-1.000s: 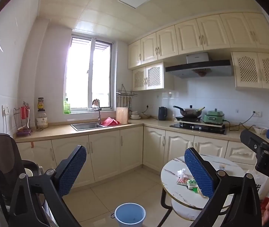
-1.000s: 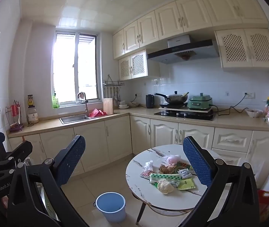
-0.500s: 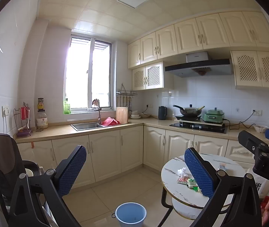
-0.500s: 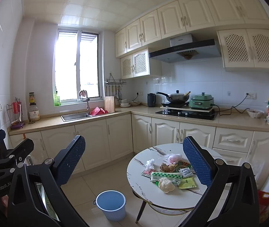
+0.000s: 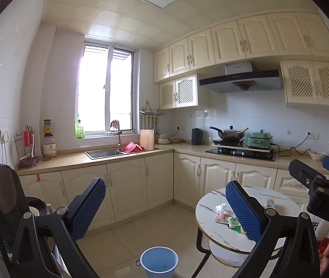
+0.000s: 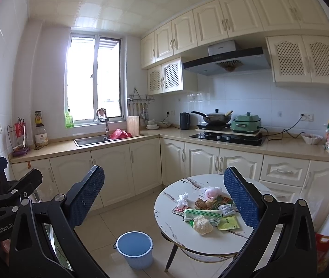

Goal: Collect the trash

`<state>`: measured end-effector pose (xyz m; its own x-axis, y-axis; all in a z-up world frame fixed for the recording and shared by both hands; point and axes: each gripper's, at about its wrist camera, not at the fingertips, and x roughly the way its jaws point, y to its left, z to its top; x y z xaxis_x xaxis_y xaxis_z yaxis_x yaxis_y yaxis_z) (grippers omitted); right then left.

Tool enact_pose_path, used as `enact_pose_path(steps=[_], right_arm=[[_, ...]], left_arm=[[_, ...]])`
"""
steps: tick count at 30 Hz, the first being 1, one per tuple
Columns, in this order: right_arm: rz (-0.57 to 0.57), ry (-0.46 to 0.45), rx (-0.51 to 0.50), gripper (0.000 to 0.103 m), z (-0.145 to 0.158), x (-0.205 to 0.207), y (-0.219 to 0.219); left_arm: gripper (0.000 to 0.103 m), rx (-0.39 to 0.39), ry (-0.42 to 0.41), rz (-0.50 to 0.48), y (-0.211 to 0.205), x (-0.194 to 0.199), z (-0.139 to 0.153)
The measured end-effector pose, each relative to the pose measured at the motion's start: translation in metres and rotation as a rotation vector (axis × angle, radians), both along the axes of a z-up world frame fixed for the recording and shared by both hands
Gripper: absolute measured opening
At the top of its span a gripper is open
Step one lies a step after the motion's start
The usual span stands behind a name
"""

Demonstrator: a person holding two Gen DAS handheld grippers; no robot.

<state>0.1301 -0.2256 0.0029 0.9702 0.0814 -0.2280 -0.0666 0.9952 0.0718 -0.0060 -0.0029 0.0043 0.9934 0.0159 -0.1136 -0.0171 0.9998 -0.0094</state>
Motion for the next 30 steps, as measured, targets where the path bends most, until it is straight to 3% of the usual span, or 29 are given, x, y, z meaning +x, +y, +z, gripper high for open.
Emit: enact_pose_path(steps=[30], right_arm=[[0.004, 0.002, 0.009, 0.103, -0.0014, -0.0013, -0.0011]], left_arm=[[0.102, 0.014, -0.003, -0.006, 0.0001, -0.0004, -0.0038]])
